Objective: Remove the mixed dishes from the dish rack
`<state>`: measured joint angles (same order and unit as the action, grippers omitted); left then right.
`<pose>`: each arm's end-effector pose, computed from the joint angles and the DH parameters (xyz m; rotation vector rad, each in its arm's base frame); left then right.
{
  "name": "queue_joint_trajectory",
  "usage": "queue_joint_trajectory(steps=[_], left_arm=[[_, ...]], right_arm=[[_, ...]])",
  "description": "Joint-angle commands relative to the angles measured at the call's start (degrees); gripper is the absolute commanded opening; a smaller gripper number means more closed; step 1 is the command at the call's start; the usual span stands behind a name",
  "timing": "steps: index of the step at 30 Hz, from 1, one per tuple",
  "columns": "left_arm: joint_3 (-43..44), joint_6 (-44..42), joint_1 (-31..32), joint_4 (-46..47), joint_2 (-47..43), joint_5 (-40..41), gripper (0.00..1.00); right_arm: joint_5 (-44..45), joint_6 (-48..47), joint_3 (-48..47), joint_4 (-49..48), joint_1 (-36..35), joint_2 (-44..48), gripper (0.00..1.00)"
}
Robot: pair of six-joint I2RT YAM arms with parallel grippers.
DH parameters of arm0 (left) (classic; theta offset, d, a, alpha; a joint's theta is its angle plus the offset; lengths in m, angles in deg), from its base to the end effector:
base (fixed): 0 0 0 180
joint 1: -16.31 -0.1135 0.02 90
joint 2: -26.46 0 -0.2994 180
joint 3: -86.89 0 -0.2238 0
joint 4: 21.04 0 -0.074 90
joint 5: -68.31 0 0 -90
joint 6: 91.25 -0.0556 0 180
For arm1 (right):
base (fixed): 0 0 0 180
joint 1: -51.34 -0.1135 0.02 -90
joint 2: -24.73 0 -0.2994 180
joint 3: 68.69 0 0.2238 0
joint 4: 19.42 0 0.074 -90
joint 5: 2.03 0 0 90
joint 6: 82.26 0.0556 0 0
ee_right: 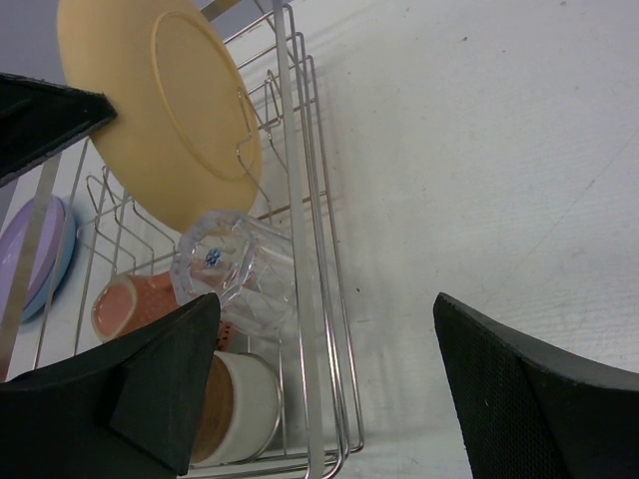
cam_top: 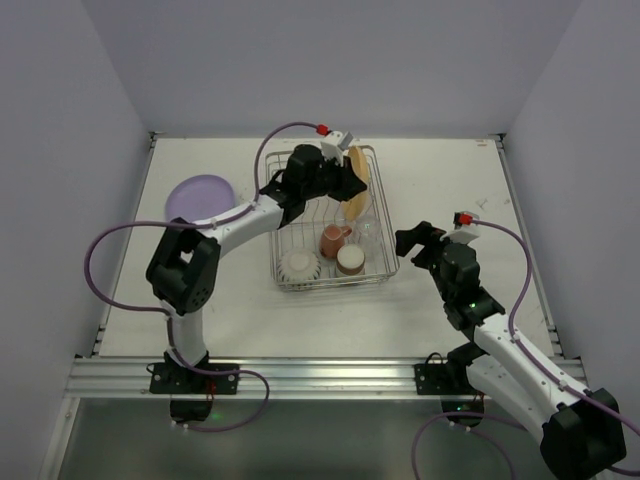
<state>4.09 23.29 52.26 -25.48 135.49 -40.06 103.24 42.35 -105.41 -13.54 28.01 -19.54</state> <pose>0.3608 -0.2833 0.3151 0.4303 1.9219 -1.0116 0.1450 0.0466 0.2634 0.3690 1.7850 0.4804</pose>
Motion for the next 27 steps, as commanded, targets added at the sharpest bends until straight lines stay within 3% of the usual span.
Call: queue_joint_trajectory(steps=[1, 8, 14, 21, 27], left_arm=[[-0.78, 1.12, -2.37, 3.99, -7.16, -5.70, 0.00], [-6.94, 9.21, -7.28, 15.42, -12.26, -15.55, 0.00], [-8.43, 10.36, -8.61, 17.36, -16.04, -18.80, 0.00], [-12.03, 9.05, -9.93, 15.96, -22.10, -17.49, 0.00], [-12.92, 2.89, -10.89, 6.04, -27.55, -10.03, 0.00]], right_arm=[[-0.85, -0.77, -0.45, -1.40, 0.22, -0.64, 0.90], [-1.47, -0.60, -0.72, -1.32, 0.13, -1.61, 0.89], [-1.38, -0.86, -0.54, -1.58, 0.13, -1.17, 0.90], [-1.56, -0.95, -0.54, -1.58, 0.22, -1.08, 0.90], [-1.73, -1.04, -0.54, -1.58, 0.13, -0.91, 0.90]])
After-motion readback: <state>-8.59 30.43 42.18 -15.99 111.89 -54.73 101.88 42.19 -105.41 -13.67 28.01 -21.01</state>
